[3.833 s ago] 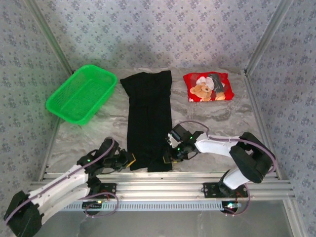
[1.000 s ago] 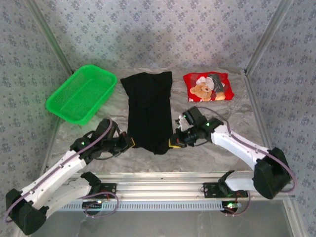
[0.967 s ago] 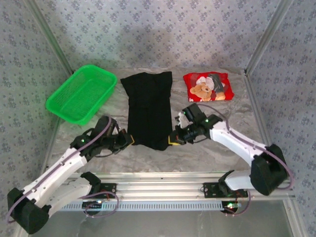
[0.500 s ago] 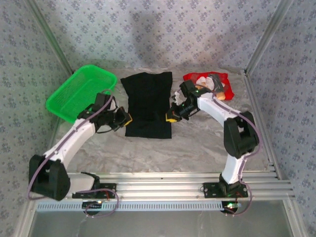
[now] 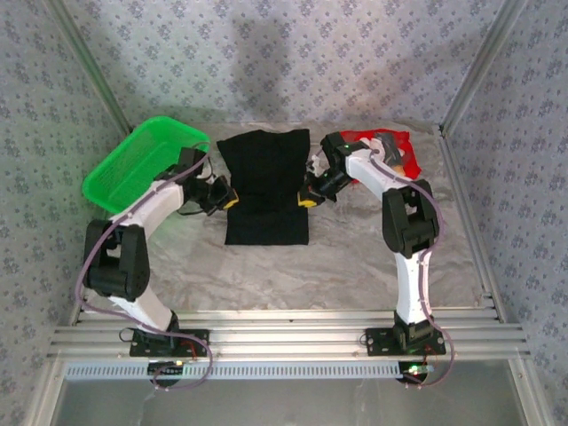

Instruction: Fold and stack the t-shirts

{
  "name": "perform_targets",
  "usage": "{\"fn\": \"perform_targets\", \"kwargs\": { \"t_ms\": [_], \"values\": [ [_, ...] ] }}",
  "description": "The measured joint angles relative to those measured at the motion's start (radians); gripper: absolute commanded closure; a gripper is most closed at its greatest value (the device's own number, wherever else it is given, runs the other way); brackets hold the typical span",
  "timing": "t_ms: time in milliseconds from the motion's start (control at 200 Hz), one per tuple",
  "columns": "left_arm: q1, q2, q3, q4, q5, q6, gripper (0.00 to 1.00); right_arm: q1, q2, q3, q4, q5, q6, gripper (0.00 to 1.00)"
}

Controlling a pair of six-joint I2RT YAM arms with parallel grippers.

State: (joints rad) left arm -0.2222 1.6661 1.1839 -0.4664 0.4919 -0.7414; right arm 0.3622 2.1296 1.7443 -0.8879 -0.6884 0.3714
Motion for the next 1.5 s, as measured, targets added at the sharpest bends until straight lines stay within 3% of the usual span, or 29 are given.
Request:
{"fn": "perform_targets", "kwargs": {
  "t_ms": [325, 475, 640, 805, 1039, 1234, 1389, 1499],
  "values": [
    [0.020, 0.167, 0.098, 0.037, 0.035, 0.023, 1.00, -0.017, 0.166, 0.171, -0.038, 0.000, -0.006, 0.98],
    [0.026, 0.248, 0.146, 0.045, 0.043, 0.027, 1.00, -0.028, 0.229, 0.212, -0.039, 0.000, 0.009, 0.88],
    [0.034, 0.307, 0.184, 0.076, 0.068, 0.009, 0.72, -0.056, 0.268, 0.240, 0.023, -0.032, 0.085, 0.70],
    [0.052, 0.312, 0.246, 0.136, 0.113, -0.084, 0.62, -0.095, 0.267, 0.241, 0.224, -0.103, 0.246, 0.57],
    [0.098, 0.230, 0.291, 0.269, 0.137, -0.235, 0.51, -0.151, 0.185, 0.231, 0.460, -0.134, 0.413, 0.51],
    [0.123, 0.010, 0.227, 0.211, 0.105, -0.182, 0.39, -0.174, -0.095, -0.009, 0.478, -0.134, 0.372, 0.43],
    [0.121, -0.229, 0.006, 0.165, 0.079, -0.115, 0.29, -0.148, -0.314, -0.291, 0.448, -0.101, 0.261, 0.32],
    [0.117, -0.346, -0.179, 0.124, 0.066, -0.081, 0.27, -0.101, -0.411, -0.512, 0.449, -0.076, 0.209, 0.30]
  ]
}}
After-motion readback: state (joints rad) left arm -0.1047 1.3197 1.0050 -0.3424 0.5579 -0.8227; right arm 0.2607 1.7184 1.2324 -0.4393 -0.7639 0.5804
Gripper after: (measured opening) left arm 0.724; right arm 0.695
